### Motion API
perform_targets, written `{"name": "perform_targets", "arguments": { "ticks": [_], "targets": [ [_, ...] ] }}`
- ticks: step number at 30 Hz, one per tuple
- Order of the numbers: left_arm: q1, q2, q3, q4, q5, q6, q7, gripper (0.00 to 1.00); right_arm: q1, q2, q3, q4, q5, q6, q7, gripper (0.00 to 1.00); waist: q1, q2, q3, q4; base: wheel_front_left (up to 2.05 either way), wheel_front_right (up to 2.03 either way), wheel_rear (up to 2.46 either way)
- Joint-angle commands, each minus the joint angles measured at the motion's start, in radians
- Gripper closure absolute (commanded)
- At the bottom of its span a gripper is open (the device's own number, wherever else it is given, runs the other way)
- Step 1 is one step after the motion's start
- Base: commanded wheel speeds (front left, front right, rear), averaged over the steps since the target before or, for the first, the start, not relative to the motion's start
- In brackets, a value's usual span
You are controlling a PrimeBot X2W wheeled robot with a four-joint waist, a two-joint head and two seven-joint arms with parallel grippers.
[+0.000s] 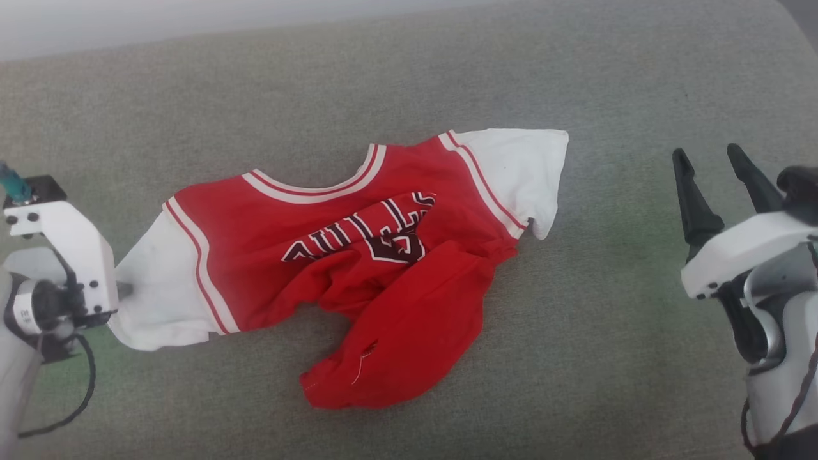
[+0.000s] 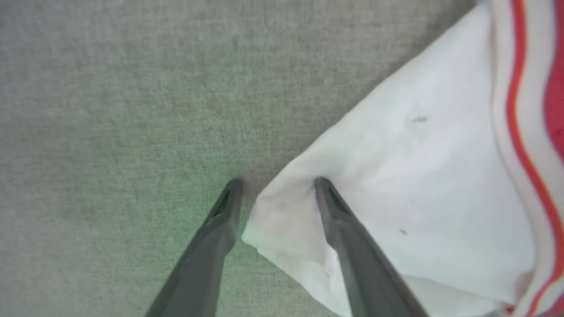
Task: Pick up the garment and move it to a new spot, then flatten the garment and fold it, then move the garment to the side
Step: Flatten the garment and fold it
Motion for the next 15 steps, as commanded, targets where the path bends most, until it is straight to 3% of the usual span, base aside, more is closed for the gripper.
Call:
{"name": "perform_targets", "arguments": {
  "ticks": [1,8,15],
  "targets": [
    [0.022,-0.040,-0.023,0.027,-0.004,-0.007,-0.003,1.00,-0.017,-0.002,0.004,-0.004,0.008,0.000,0.010,0.00,0.0000,-0.0001,0.007,0.007,0.00,0.00,0.00],
    [-0.041,-0.088,-0.044,0.054,0.005,-0.041,-0.035,1.00,-0.132,-0.047,0.073,0.029,0.093,0.000,0.167,0.00,0.0000,-0.0001,0.039,0.057,0.00,0.00,0.00],
    [-0.107,-0.147,-0.075,0.074,0.025,-0.070,-0.070,1.00,-0.276,-0.102,0.144,0.156,0.160,0.000,0.379,0.00,0.0000,-0.0001,0.076,0.125,0.00,0.00,0.00]
  ]
}}
